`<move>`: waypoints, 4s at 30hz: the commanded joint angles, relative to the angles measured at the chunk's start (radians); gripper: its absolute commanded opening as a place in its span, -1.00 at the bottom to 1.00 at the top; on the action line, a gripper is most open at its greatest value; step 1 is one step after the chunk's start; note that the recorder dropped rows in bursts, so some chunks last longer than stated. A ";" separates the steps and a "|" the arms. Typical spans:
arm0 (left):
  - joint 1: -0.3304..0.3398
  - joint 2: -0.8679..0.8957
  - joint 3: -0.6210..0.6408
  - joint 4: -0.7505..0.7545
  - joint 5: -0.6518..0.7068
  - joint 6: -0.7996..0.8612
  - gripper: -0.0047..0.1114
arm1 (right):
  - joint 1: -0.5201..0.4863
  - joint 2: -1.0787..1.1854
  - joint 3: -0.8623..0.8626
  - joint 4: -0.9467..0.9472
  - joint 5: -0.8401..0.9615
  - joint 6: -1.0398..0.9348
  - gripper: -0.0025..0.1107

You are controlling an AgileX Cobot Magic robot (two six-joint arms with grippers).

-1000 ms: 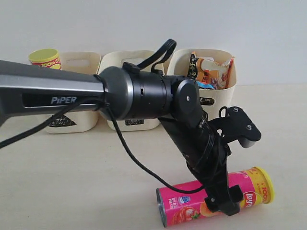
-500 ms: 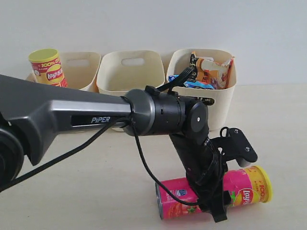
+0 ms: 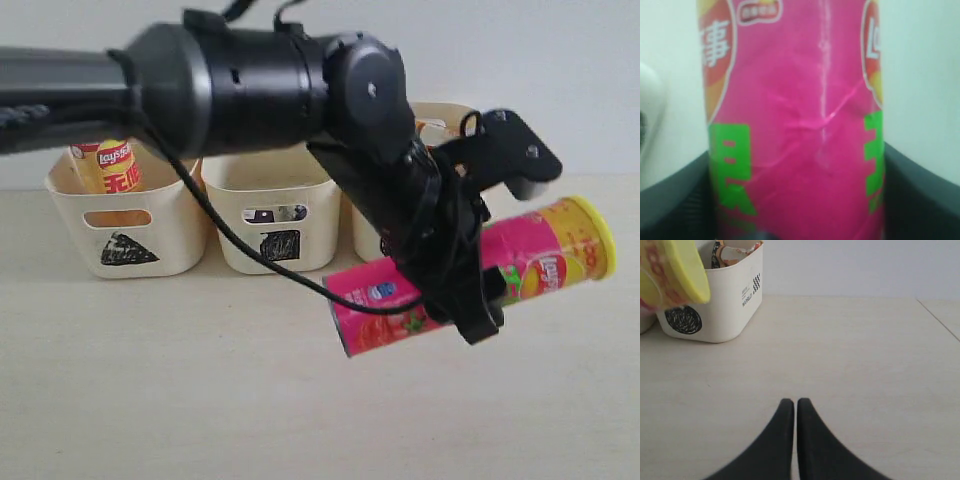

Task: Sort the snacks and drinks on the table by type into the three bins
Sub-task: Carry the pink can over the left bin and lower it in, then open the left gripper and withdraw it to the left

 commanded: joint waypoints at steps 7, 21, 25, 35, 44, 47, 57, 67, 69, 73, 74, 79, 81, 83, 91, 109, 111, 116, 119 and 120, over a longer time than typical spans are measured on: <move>0.190 -0.291 0.220 0.000 -0.213 0.001 -0.84 | -0.002 -0.004 0.005 0.001 -0.008 0.000 -0.96; 0.448 -0.436 0.413 -0.240 -0.637 0.234 -0.84 | -0.002 -0.004 0.005 0.001 -0.008 0.000 -0.96; 0.500 -0.404 0.413 -0.244 -0.767 0.174 -0.84 | -0.002 -0.004 0.005 0.001 -0.008 0.000 -0.96; 0.533 -0.252 0.411 -0.244 -1.155 0.098 -0.84 | -0.002 -0.004 0.005 0.001 -0.008 0.000 -0.96; 0.542 -0.081 0.410 -0.240 -1.403 0.018 -0.84 | -0.002 -0.004 0.005 0.001 -0.008 0.000 -0.96; 0.542 -0.041 0.401 -0.240 -1.435 -0.003 -0.84 | -0.002 -0.004 0.005 0.001 -0.008 0.000 -0.96; 0.542 0.002 0.371 -0.240 -1.429 -0.011 -0.42 | -0.002 -0.004 0.005 0.001 -0.008 0.000 -0.96; 0.542 0.002 0.371 -0.240 -1.409 -0.011 0.44 | -0.002 -0.004 0.005 0.001 -0.008 0.000 -0.96; 0.542 0.002 0.371 -0.240 -1.409 -0.011 0.51 | -0.002 -0.004 0.005 0.001 -0.008 0.000 -0.96; 0.542 0.002 0.371 -0.243 -1.409 -0.011 0.53 | -0.002 -0.004 0.005 0.001 -0.008 0.000 -0.96; 0.542 0.002 0.371 -0.243 -1.409 -0.011 0.53 | -0.002 -0.004 0.005 0.001 -0.008 0.000 -0.96; 0.542 -0.005 0.371 -0.243 -1.415 -0.011 0.53 | -0.002 -0.004 0.005 0.001 -0.008 0.000 -0.96; 0.540 -0.023 0.371 -0.243 -1.412 -0.011 0.53 | -0.002 -0.004 0.005 0.001 -0.008 0.000 -0.96; 0.538 -0.055 0.371 -0.243 -1.372 -0.007 0.43 | -0.002 -0.004 0.005 0.001 -0.008 0.000 -0.96; 0.538 -0.243 0.371 -0.240 -0.892 0.083 -0.83 | -0.002 -0.004 0.005 0.001 -0.008 0.000 -0.96; 0.540 -0.493 0.394 0.403 -0.006 -0.561 -0.84 | -0.002 -0.004 0.005 0.001 -0.008 0.000 -0.96; 0.540 -0.542 0.433 0.392 -0.033 -0.588 -0.84 | -0.002 -0.004 0.005 0.001 -0.008 0.000 -0.96; 0.540 -0.675 0.574 0.366 -0.130 -0.629 -0.84 | -0.002 -0.004 0.005 0.001 -0.008 0.000 -0.96; 0.540 -0.763 0.672 0.366 -0.187 -0.661 -0.84 | -0.002 -0.004 0.005 0.001 -0.008 0.000 -0.96; 0.540 -0.792 0.708 0.366 -0.206 -0.668 -0.84 | -0.002 -0.004 0.005 0.001 -0.008 0.000 -0.96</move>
